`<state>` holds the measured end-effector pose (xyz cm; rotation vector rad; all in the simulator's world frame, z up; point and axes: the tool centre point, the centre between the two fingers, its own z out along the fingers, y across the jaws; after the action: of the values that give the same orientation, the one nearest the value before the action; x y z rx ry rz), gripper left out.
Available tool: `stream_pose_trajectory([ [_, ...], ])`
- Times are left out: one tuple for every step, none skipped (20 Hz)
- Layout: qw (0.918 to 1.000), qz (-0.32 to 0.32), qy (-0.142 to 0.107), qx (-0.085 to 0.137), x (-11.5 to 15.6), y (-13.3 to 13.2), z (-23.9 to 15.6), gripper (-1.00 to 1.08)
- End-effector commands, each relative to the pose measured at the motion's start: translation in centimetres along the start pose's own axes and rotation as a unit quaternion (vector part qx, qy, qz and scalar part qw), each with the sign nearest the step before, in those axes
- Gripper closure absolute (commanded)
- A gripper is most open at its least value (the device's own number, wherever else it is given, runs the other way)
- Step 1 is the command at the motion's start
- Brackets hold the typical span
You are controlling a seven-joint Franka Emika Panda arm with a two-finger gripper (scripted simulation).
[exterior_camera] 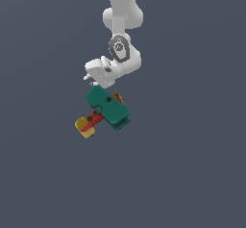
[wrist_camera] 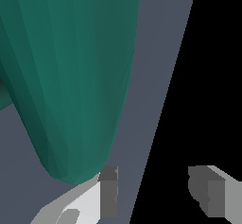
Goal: Pick up the object and move it to a goal position.
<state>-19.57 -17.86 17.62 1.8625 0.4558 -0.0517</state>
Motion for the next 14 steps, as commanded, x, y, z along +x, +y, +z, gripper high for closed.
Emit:
stream_pose_trajectory([
  [0.9999,-0.011,0.000,-0.003,-0.2,-0.5,0.3,-0.20],
  [0.9999,-0.016,0.000,-0.004,-0.3,-0.6,0.5,-0.20],
  [0.9998,-0.021,0.000,-0.006,-0.3,-0.8,0.6,-0.20],
  [0.9997,-0.025,0.000,-0.007,-0.4,-1.0,0.7,-0.20],
  [0.9996,-0.028,0.001,-0.007,-0.5,-1.1,0.8,-0.20],
  [0.9995,-0.032,0.001,-0.008,-0.5,-1.3,0.9,-0.20],
  [0.9994,-0.035,0.001,-0.009,-0.6,-1.4,1.0,-0.20],
  [0.9993,-0.037,0.001,-0.010,-0.6,-1.5,1.0,-0.20],
  [0.9992,-0.040,0.002,-0.010,-0.6,-1.6,1.1,-0.20],
  [0.9991,-0.042,0.002,-0.011,-0.7,-1.7,1.2,-0.20],
  [0.9990,-0.044,0.002,-0.011,-0.7,-1.8,1.2,-0.20],
  [0.9989,-0.046,0.001,-0.011,-0.7,-1.9,1.3,-0.20],
  [0.9988,-0.048,0.001,-0.011,-0.8,-1.9,1.3,-0.20],
  [0.9987,-0.049,0.001,-0.011,-0.8,-2.0,1.3,-0.20],
])
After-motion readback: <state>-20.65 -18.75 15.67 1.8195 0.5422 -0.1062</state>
